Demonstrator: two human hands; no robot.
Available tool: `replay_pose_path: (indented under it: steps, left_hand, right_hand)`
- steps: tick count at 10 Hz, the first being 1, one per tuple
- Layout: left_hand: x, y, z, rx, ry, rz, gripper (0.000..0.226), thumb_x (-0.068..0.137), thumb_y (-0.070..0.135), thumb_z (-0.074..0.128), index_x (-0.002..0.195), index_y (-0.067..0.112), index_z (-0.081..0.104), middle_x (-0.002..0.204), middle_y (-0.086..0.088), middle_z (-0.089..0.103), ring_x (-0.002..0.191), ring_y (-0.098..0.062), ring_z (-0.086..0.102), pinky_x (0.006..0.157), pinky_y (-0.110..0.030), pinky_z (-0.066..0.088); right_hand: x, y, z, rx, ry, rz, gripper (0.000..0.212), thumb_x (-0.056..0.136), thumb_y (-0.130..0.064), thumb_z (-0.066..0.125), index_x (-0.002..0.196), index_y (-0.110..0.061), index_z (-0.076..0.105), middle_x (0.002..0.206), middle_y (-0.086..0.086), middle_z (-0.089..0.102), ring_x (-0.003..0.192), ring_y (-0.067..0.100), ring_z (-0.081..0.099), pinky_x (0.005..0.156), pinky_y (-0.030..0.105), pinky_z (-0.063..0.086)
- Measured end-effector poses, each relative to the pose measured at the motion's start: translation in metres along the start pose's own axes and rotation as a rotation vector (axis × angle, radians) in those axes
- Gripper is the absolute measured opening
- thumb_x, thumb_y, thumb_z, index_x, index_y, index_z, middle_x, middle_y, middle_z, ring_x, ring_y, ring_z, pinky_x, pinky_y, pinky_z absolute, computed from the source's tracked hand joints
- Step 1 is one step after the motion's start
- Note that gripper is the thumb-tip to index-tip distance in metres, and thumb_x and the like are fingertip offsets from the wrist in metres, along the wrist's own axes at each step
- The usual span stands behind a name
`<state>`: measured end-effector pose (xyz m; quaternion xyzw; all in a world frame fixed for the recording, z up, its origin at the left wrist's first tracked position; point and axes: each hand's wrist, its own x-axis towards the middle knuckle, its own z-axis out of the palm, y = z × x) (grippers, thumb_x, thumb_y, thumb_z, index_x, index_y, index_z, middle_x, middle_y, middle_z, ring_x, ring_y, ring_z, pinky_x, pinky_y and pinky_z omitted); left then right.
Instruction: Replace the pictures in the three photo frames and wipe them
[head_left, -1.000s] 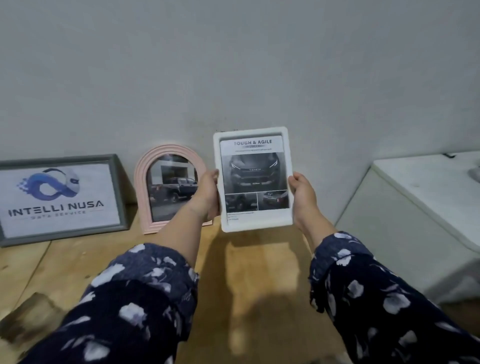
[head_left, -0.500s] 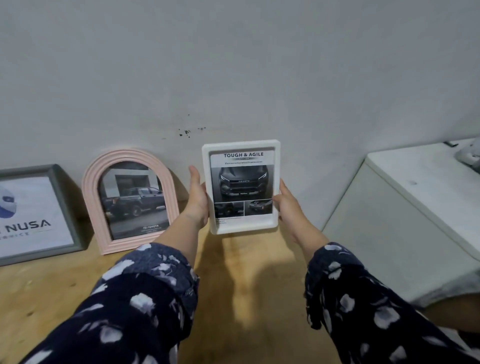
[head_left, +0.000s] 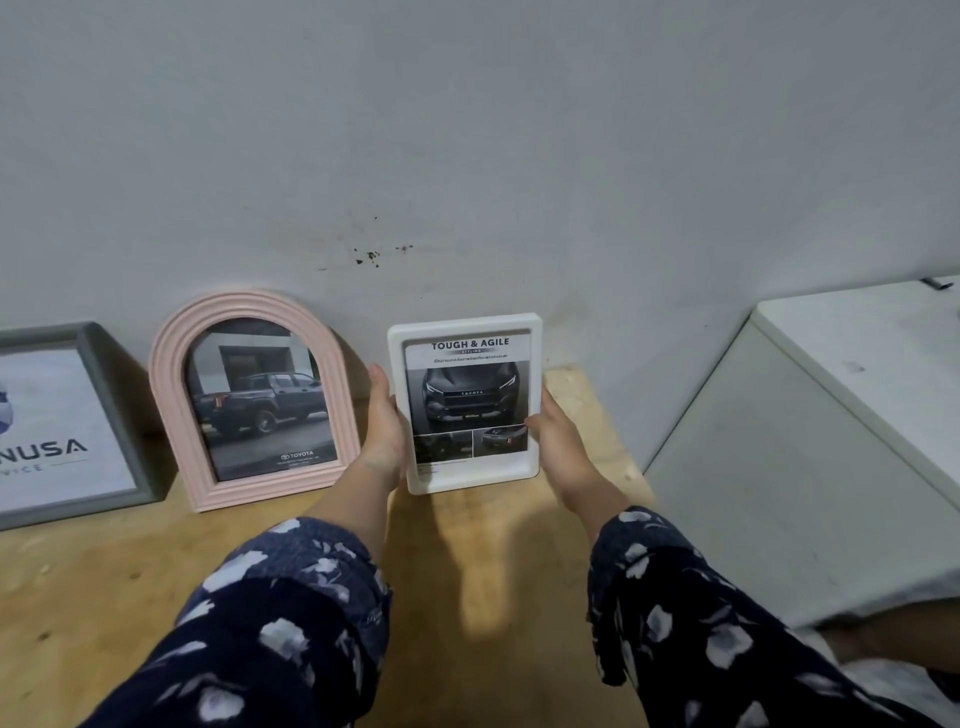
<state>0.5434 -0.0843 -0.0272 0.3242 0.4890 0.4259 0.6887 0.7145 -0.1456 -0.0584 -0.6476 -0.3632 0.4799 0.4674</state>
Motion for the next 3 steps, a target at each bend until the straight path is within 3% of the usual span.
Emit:
replay_pose_path:
  steps: [2, 3]
  left_hand:
    - [-0.011, 0.003, -0.005, 0.103, 0.005, -0.037, 0.089, 0.088, 0.074, 0.006, 0.13, 0.012, 0.053, 0.129, -0.009, 0.057, 0.12, -0.025, 0.049, 0.109, -0.042, 0.027]
    - [-0.017, 0.009, -0.011, 0.118, 0.093, -0.041, 0.082, 0.089, 0.074, 0.011, 0.131, 0.014, 0.047, 0.132, -0.008, 0.054, 0.126, -0.025, 0.045, 0.11, -0.044, 0.025]
  right_hand:
    - [0.008, 0.01, -0.002, -0.074, -0.027, 0.035, 0.076, 0.072, -0.032, 0.049, 0.138, -0.06, 0.025, 0.137, -0.017, 0.053, 0.125, 0.018, 0.052, 0.106, 0.048, 0.039]
    - [-0.002, -0.004, 0.0, -0.115, 0.027, 0.062, 0.088, 0.076, -0.024, 0.055, 0.148, -0.047, 0.011, 0.148, -0.008, 0.041, 0.133, 0.025, 0.043, 0.11, 0.047, 0.035]
